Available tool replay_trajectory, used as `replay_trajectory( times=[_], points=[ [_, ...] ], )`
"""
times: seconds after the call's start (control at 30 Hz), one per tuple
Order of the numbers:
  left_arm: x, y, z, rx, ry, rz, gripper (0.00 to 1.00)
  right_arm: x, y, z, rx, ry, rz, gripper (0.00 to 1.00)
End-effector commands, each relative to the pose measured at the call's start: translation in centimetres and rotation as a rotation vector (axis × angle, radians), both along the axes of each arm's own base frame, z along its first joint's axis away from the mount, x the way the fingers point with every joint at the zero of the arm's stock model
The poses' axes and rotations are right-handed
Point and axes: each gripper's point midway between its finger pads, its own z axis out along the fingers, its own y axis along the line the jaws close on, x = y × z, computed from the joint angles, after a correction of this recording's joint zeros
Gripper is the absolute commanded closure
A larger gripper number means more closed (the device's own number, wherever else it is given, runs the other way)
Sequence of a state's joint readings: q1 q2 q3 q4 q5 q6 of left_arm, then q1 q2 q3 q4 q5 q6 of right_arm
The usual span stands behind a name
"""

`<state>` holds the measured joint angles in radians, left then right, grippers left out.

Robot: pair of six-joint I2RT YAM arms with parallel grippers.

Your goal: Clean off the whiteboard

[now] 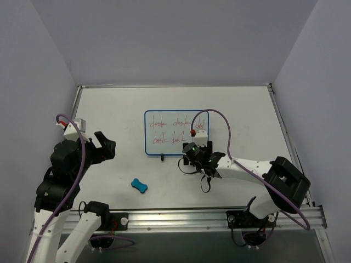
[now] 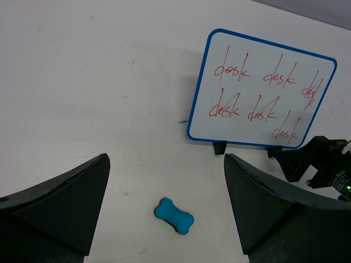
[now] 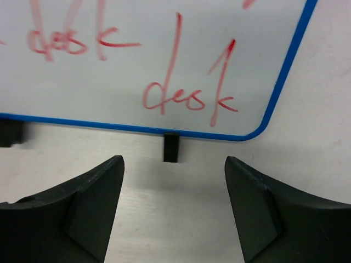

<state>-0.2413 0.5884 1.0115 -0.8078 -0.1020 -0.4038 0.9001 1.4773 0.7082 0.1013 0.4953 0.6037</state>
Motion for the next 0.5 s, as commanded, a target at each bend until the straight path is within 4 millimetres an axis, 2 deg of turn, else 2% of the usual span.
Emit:
replay_trajectory(
  times=[0.0, 0.03, 0.07, 0.13, 0.17, 0.2, 0.23, 0.27, 0.3, 0.33, 0.37, 0.4, 0.43, 0.47],
  points=[
    [0.4, 0.0, 1.1, -0.001, -0.049, 0.000, 0.06, -0.5, 3.4, 6.8, 0.067, -0.090, 0.123, 0.30],
    [0.3, 0.1, 1.2, -0.002, -0.054, 0.005, 0.06, -0.9, 4.6, 7.7, 0.091, -0.098, 0.179, 0.30],
    [0.3, 0.3, 1.4, -0.003, -0.058, 0.015, 0.06, -1.9, 7.1, 8.6, 0.153, -0.073, 0.292, 0.29],
    [0.2, 1.0, 1.4, 0.003, -0.060, 0.052, 0.06, -3.0, 10.5, 9.4, 0.197, -0.069, 0.464, 0.27],
    [0.2, 1.3, 1.5, 0.000, -0.062, 0.072, 0.06, -3.5, 11.7, 7.9, 0.177, -0.027, 0.510, 0.27],
    [0.0, 1.7, 1.4, 0.002, -0.059, 0.091, 0.06, -3.6, 13.4, 8.7, 0.184, -0.024, 0.549, 0.26],
    [-0.2, 2.4, 1.6, 0.008, -0.067, 0.129, 0.06, -4.8, 15.1, 8.5, 0.159, -0.022, 0.608, 0.25],
    [-0.4, 2.7, 1.5, 0.006, -0.063, 0.150, 0.06, -5.3, 16.3, 6.4, 0.108, 0.012, 0.640, 0.24],
    [-0.6, 3.1, 1.7, 0.005, -0.072, 0.169, 0.06, -5.6, 18.2, 7.3, 0.102, -0.003, 0.669, 0.21],
    [-1.0, 3.6, 2.1, 0.003, -0.091, 0.195, 0.06, -7.0, 19.7, 6.9, 0.078, -0.001, 0.725, 0.20],
    [-1.3, 3.8, 2.2, -0.002, -0.098, 0.208, 0.06, -7.4, 20.6, 4.8, 0.037, 0.034, 0.748, 0.19],
    [-1.5, 4.1, 2.3, -0.005, -0.108, 0.219, 0.06, -7.8, 21.4, 4.2, 0.019, 0.048, 0.765, 0.19],
    [-1.9, 4.5, 2.7, -0.008, -0.130, 0.239, 0.06, -8.1, 22.9, 4.7, 0.035, 0.044, 0.793, 0.19],
    [-2.2, 4.8, 2.8, -0.013, -0.134, 0.253, 0.06, -8.8, 23.6, 2.8, 0.008, 0.073, 0.814, 0.19]
  ],
)
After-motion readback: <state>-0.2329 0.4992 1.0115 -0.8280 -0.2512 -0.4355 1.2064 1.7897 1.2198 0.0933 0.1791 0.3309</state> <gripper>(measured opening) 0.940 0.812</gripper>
